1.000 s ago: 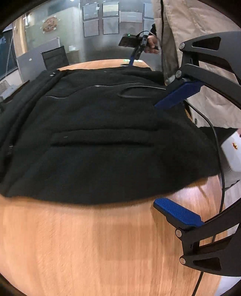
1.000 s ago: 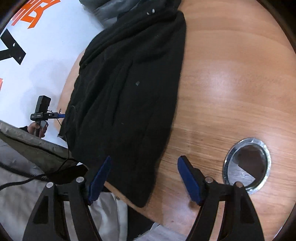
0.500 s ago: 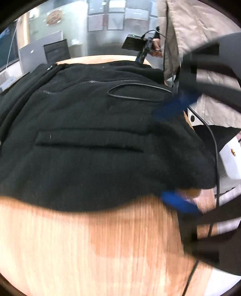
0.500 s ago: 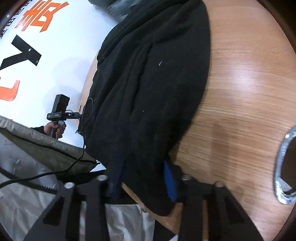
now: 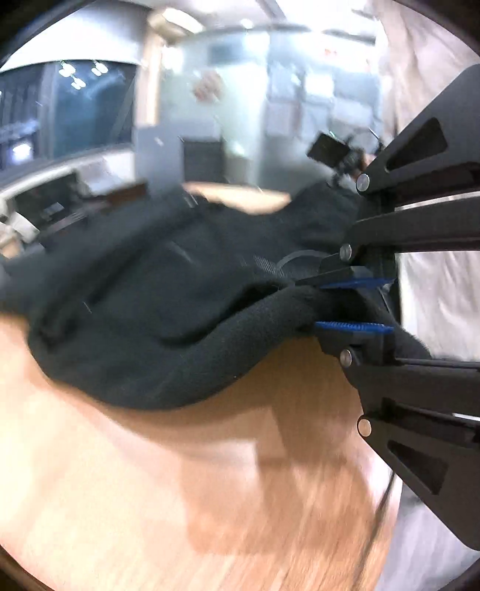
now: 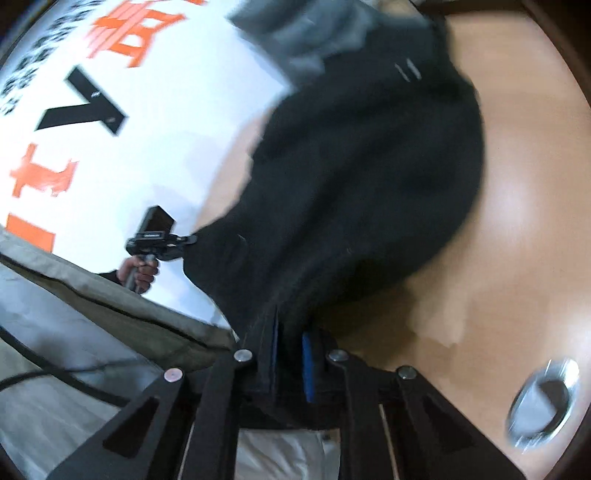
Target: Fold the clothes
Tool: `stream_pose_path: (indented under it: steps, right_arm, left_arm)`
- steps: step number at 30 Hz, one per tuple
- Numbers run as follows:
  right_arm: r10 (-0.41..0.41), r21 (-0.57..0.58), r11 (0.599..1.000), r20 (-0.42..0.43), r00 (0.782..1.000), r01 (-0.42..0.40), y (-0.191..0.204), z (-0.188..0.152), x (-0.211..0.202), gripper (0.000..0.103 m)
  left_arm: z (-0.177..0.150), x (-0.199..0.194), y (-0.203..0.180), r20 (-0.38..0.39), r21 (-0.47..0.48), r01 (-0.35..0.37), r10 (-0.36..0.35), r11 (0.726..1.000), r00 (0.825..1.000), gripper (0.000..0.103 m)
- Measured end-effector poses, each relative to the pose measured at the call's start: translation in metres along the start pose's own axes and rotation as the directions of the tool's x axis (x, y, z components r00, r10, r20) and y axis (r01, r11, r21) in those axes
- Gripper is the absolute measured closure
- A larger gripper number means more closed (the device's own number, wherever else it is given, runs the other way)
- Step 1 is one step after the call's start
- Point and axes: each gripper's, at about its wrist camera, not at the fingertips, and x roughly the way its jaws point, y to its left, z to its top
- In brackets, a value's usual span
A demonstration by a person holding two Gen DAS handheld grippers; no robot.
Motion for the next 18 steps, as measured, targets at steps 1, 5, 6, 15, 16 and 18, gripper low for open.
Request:
stream_pose_path:
  steps: [1,5,6,15,16,18]
  right_arm:
    - [0.010,-0.029,1.000,0.018,1.000,-0.009,0.006,0.010,-0.004,0.093]
    - [0.035,-0.120,0.992,0.081,0.996,-0.026,0.026,0.047,-0.014,0.093]
    - [0.042,-0.141,0.990,0.095,0.995,-0.028,0.030,0.057,-0.016,0.093]
    - [0.030,-0.189,0.982,0.246,0.969,0.018,0.033,0.150,-0.039,0.093]
    - [0.023,-0.183,0.983,0.265,0.964,0.027,0.032,0.162,-0.038,0.093]
    - [0.009,-0.170,0.984,0.304,0.953,0.045,0.031,0.187,-0.035,0.093]
  left_arm:
    - [0.001,0.003,-0.007,0.012,-0.004,0.018,-0.018,1.000,1.000,0.091]
    - [0.003,0.013,-0.036,0.061,-0.018,0.091,-0.090,0.996,0.994,0.091]
    - [0.006,0.014,-0.041,0.073,-0.020,0.106,-0.104,0.994,0.992,0.091]
    - [0.076,0.009,-0.084,0.176,0.010,0.279,-0.276,0.960,0.945,0.092]
    - [0.087,0.010,-0.087,0.176,0.011,0.294,-0.291,0.956,0.940,0.092]
    - [0.109,0.012,-0.087,0.189,0.004,0.320,-0.315,0.947,0.930,0.092]
